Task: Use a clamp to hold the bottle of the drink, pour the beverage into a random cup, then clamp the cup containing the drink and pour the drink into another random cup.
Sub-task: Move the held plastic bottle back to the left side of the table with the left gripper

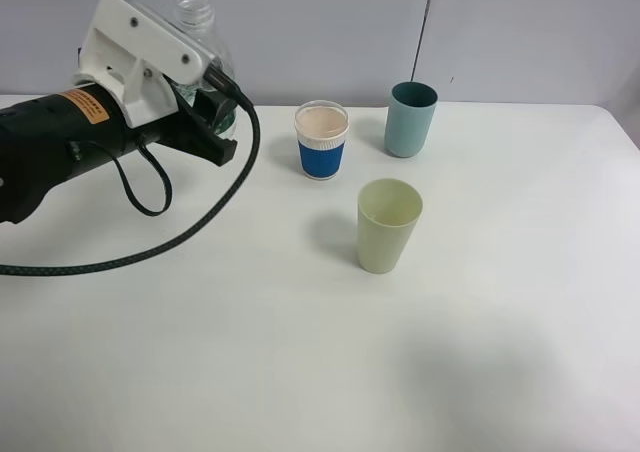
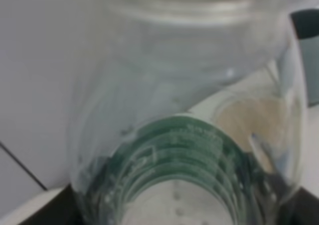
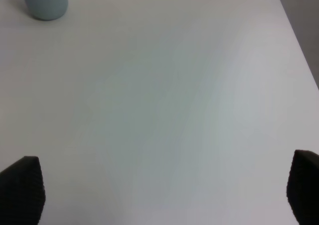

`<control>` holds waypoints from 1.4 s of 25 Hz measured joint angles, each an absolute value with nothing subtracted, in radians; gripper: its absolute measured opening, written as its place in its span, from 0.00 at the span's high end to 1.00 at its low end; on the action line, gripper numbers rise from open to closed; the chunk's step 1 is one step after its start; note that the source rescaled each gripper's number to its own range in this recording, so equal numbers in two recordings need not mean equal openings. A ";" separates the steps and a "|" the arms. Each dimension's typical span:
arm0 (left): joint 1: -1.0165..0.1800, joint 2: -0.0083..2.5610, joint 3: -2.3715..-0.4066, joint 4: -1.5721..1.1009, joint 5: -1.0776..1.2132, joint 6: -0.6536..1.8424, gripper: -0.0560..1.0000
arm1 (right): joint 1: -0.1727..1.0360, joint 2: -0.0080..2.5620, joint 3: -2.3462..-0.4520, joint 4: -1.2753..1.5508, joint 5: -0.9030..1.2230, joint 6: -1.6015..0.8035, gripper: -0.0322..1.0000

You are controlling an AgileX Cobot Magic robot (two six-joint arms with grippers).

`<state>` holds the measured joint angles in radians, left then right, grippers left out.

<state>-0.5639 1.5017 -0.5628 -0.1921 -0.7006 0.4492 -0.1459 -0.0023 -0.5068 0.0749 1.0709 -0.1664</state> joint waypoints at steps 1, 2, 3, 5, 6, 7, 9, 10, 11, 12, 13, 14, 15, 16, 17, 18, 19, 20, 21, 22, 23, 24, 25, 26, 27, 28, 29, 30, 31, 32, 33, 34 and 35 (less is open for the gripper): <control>-0.536 1.502 -0.557 -0.154 -0.701 0.364 0.89 | -0.146 -0.002 -0.507 0.075 1.071 -0.166 0.00; -0.512 1.502 -0.550 -0.109 -0.701 0.299 0.89 | -0.146 -0.002 -0.507 0.075 1.071 -0.166 0.00; -0.484 1.501 -0.544 -0.064 -0.701 0.230 0.89 | -0.146 -0.002 -0.507 0.075 1.071 -0.166 0.00; -0.426 1.501 -0.533 0.008 -0.703 0.116 0.89 | -0.146 -0.002 -0.507 0.075 1.071 -0.166 0.00; -0.402 1.501 -0.531 0.047 -0.703 0.069 0.89 | -0.146 -0.002 -0.507 0.075 1.071 -0.166 0.00; -0.375 1.501 -0.531 0.087 -0.705 0.027 0.89 | -0.146 -0.002 -0.507 0.075 1.071 -0.166 0.00; -0.326 1.501 -0.524 0.164 -0.717 -0.042 0.89 | -0.146 -0.002 -0.507 0.075 1.071 -0.166 0.00; -0.300 1.501 -0.521 0.206 -0.720 -0.075 0.89 | -0.146 -0.002 -0.507 0.075 1.071 -0.166 0.00; -0.275 1.501 -0.521 0.249 -0.722 -0.105 0.89 | -0.146 -0.002 -0.507 0.075 1.071 -0.166 0.00; -0.252 1.501 -0.521 0.282 -0.725 -0.129 0.89 | -0.146 -0.002 -0.507 0.075 1.071 -0.166 0.00; -0.234 1.501 -0.521 0.321 -0.732 -0.150 0.89 | -0.146 -0.002 -0.507 0.075 1.071 -0.166 0.00; -0.216 1.501 -0.521 0.359 -0.744 -0.173 0.89 | -0.146 -0.002 -0.507 0.075 1.071 -0.166 0.00; -0.201 1.504 -0.521 0.386 -0.755 -0.186 0.89 | -0.146 -0.002 -0.507 0.075 1.071 -0.166 0.00; -0.192 1.508 -0.521 0.410 -0.767 -0.195 0.89 | -0.146 -0.002 -0.507 0.075 1.071 -0.166 0.00; -0.187 1.516 -0.521 0.433 -0.779 -0.201 0.89 | -0.146 -0.002 -0.507 0.075 1.071 -0.166 0.00; -0.184 1.527 -0.521 0.446 -0.787 -0.202 0.89 | -0.146 -0.002 -0.507 0.075 1.071 -0.166 0.00; -0.182 1.542 -0.521 0.454 -0.795 -0.202 0.89 | -0.146 -0.002 -0.507 0.075 1.071 -0.166 0.00; -0.182 1.558 -0.521 0.460 -0.809 -0.203 0.89 | -0.146 -0.002 -0.507 0.075 1.071 -0.166 0.00; -0.182 1.575 -0.521 0.465 -0.822 -0.204 0.89 | -0.146 -0.002 -0.507 0.075 1.071 -0.166 0.00; -0.182 1.601 -0.521 0.477 -0.849 -0.205 0.89 | -0.146 -0.002 -0.507 0.075 1.070 -0.166 0.00; -0.182 1.624 -0.521 0.491 -0.872 -0.205 0.89 | -0.146 -0.002 -0.507 0.075 1.071 -0.166 0.00; -0.182 1.644 -0.521 0.508 -0.900 -0.205 0.89 | -0.146 -0.002 -0.507 0.075 1.071 -0.166 0.00; -0.182 1.665 -0.521 0.522 -0.925 -0.205 0.89 | -0.146 -0.002 -0.507 0.075 1.071 -0.166 0.00; -0.182 1.686 -0.521 0.531 -0.951 -0.205 0.89 | -0.146 -0.002 -0.507 0.075 1.071 -0.166 0.00; -0.182 1.702 -0.521 0.538 -0.974 -0.205 0.89 | -0.146 -0.002 -0.507 0.075 1.071 -0.166 0.00; -0.182 1.719 -0.521 0.541 -0.985 -0.205 0.89 | -0.146 -0.002 -0.507 0.075 1.071 -0.166 0.00; -0.182 1.733 -0.520 0.542 -0.996 -0.205 0.89 | -0.146 -0.002 -0.507 0.075 1.071 -0.166 0.00; -0.182 1.745 -0.520 0.542 -0.998 -0.205 0.89 | -0.146 -0.002 -0.507 0.075 1.071 -0.166 0.00; -0.182 1.753 -0.520 0.542 -1.001 -0.205 0.89 | -0.146 -0.002 -0.507 0.075 1.071 -0.166 0.00; -0.182 1.762 -0.520 0.542 -1.001 -0.205 0.89 | -0.146 -0.002 -0.507 0.075 1.071 -0.166 0.00; -0.182 1.768 -0.520 0.542 -1.001 -0.205 0.89 | -0.146 -0.002 -0.507 0.075 1.071 -0.166 0.00; -0.182 1.775 -0.520 0.542 -1.001 -0.205 0.89 | -0.146 -0.002 -0.507 0.075 1.071 -0.166 0.00; -0.182 1.782 -0.520 0.540 -1.001 -0.205 0.89 | -0.146 -0.002 -0.507 0.075 1.071 -0.166 0.00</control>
<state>-0.1824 1.7821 -0.5204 0.5397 -1.0012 -0.2054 -0.1459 -0.0023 -0.5068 0.0749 1.0707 -0.1664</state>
